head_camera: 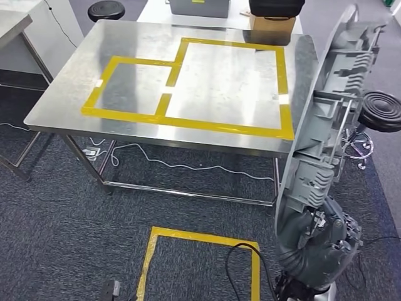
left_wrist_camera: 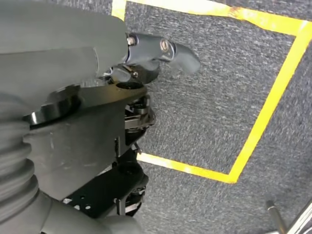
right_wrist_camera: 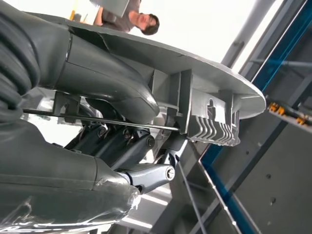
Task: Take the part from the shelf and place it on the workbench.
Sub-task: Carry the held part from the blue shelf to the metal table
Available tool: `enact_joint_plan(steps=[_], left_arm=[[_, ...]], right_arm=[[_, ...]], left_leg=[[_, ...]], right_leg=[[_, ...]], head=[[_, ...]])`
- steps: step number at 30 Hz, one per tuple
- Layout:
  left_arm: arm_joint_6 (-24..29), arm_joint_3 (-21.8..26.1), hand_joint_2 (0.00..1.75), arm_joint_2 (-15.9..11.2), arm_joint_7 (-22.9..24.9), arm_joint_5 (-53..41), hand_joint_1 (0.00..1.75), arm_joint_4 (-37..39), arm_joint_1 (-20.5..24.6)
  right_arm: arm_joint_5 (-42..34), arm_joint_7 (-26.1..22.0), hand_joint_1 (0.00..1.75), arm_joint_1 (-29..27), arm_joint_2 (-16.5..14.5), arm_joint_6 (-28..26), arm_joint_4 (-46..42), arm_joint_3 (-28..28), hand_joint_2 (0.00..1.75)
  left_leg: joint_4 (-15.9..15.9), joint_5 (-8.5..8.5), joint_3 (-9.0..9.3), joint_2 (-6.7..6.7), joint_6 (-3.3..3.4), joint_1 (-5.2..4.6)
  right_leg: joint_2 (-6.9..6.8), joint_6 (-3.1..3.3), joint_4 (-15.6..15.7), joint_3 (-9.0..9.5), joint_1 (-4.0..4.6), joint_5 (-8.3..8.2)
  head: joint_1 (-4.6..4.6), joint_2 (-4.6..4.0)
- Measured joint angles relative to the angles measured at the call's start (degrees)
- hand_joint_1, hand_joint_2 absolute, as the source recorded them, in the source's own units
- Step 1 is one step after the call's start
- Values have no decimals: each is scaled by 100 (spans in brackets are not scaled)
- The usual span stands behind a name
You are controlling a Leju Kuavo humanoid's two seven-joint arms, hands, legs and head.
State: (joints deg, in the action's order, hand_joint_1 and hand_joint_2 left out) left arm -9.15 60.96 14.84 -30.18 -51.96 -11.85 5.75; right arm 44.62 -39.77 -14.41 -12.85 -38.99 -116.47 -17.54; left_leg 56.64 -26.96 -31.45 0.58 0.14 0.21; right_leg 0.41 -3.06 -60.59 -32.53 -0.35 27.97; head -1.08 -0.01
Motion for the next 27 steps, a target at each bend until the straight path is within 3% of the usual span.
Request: enact_joint_plan(steps=[1,3,5,6,7,8,10,11,14,16,19,20,21,22,24,25,27], left_arm=[[19,3,175,0,5,0,0,0,-1],[89,7,175,1,24,-1,0,0,0],[157,13,175,-1,47,-1,0,0,-7],[175,17,175,-1,58,-1,0,0,-9],[187,23,175,1,68,-2,0,0,-10],[199,34,175,2,76,-3,0,0,-11],[227,63,175,3,82,-9,0,0,-5],[245,75,175,2,82,-13,0,0,-2],[281,88,175,5,77,-19,0,0,20],[302,93,175,9,75,-18,0,0,44],[320,105,175,6,83,-10,0,0,52],[319,108,175,4,86,-7,0,0,48],[307,110,175,3,86,-2,0,0,46],[276,111,175,1,80,5,0,0,46],[167,111,175,-1,45,14,0,0,51],[107,111,175,-2,25,17,0,0,57],[30,111,175,-3,-4,13,0,0,60]], right_arm=[[-2,-1,175,3,2,0,11,-7,175],[-5,-2,175,6,9,0,33,-17,175],[-5,0,175,6,14,0,60,-23,175],[-1,1,175,5,15,0,71,-23,175],[5,1,175,4,15,0,79,-23,175],[12,0,175,3,15,0,83,-23,175],[28,-2,175,3,17,0,88,-23,175],[35,-2,175,1,19,0,91,-24,175],[45,3,175,-5,17,0,95,-26,175],[57,3,175,-4,17,0,96,-28,175],[72,0,175,-4,17,0,96,-30,175],[73,1,175,-5,17,0,97,-30,175],[74,1,175,-5,17,0,99,-30,175],[76,1,175,-5,17,0,102,-30,175],[78,1,175,-3,17,0,104,-31,175],[79,0,175,-2,17,0,105,-31,175],[81,-1,175,0,17,0,107,-34,175]], left_leg=[[-2,-9,51,3,27,5],[-2,-51,111,4,59,2],[-1,-120,175,13,67,0],[-1,-164,225,22,63,0],[-1,-215,289,32,53,1],[-3,-271,352,40,35,2],[12,-381,445,48,-25,-8],[14,-419,467,47,-61,-13],[25,-453,500,39,-148,-17],[343,-539,327,26,-203,-16],[1359,-928,-365,17,-273,-12],[1558,-972,-551,17,-281,-11],[1574,-893,-646,16,-279,-12],[1394,-694,-634,16,-266,-13],[705,-193,-422,12,-217,-24],[403,-99,-320,9,-188,-33],[74,-151,-211,8,-129,-48]], right_leg=[[-3,-17,-219,-108,-3,120],[-6,-40,-907,-509,-3,411],[-7,-57,-1361,-884,-4,525],[-7,-58,-1313,-949,-6,428],[-8,-52,-1068,-917,-8,217],[-8,-43,-705,-825,-9,-78],[-4,9,-125,-660,6,-437],[3,51,-3,-627,17,-505],[21,170,30,-582,20,-487],[15,220,61,-520,-5,-459],[11,271,73,-487,-10,-409],[16,277,73,-479,-8,-394],[23,278,72,-463,-6,-380],[30,274,72,-439,-5,-366],[38,250,70,-384,1,-328],[43,227,76,-370,9,-305],[49,150,118,-329,24,-276]], head=[[-9,0],[-26,-1],[-31,-1],[-32,-1],[-33,-1],[-34,-1],[-35,-1],[-35,-1],[-37,-1],[-15,-1],[6,-1],[6,-1],[6,-1],[7,-1],[7,-1],[9,-1],[17,0]])
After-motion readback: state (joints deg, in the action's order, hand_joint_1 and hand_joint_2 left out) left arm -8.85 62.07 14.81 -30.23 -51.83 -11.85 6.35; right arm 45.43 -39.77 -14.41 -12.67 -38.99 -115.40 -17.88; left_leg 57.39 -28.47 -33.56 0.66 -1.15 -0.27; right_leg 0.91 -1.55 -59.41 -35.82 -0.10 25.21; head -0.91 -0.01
